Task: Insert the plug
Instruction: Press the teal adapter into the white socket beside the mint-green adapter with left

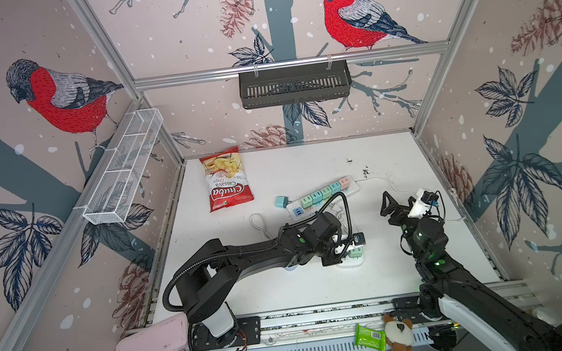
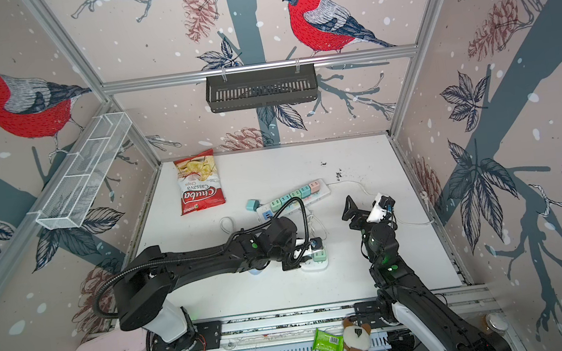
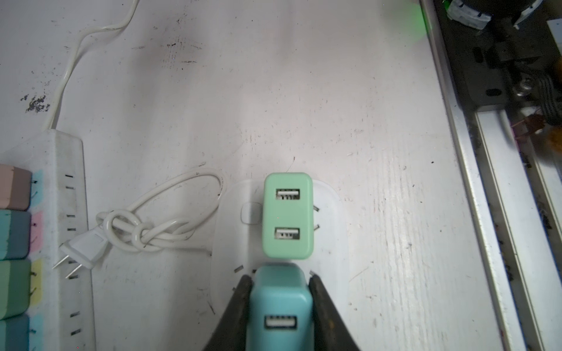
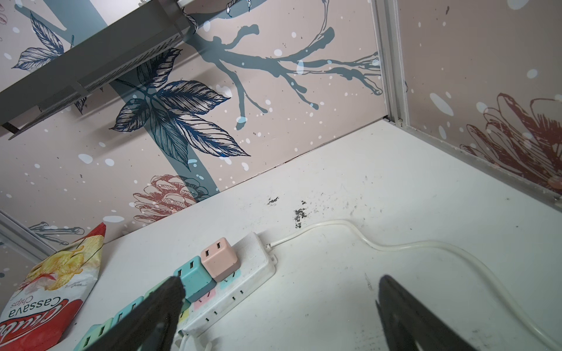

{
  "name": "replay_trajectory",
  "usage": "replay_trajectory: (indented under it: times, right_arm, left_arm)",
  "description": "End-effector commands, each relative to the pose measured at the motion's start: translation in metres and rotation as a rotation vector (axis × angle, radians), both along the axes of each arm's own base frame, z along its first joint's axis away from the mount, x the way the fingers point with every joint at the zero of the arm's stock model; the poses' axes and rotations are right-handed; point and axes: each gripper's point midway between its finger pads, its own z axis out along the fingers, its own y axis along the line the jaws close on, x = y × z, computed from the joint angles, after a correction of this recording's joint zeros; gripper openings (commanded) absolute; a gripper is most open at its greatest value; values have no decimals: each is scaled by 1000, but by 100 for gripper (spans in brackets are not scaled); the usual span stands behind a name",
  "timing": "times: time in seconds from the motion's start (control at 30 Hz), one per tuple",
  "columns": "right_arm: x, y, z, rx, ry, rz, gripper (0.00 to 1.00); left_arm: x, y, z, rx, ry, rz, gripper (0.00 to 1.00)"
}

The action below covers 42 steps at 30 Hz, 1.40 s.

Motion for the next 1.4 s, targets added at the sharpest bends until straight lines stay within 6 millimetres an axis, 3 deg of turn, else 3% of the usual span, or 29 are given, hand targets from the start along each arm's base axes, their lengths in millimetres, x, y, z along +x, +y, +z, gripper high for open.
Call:
replay_trajectory:
  times: [0.0,0.47,0.5,0.7,1.37]
  right_arm:
    - [1,1,6,10,-20,8,100]
    - [-3,-1,7,23,-36,4,100]
    - [-3,-1,7,23,-35,4,100]
    - [-3,-1,6,24,-33,9,100]
    - [-3,-1,6,28,-33,13,100]
  left_arm:
    - [-7,0,-4,9,42,-22,0]
    - [-10,6,-15,47,92,-6,0]
    - [-6,0,-5,26,81,-4,0]
    - [-8,3,0,16,86,6,0]
    - [-6,2,-25,57,140,16,0]
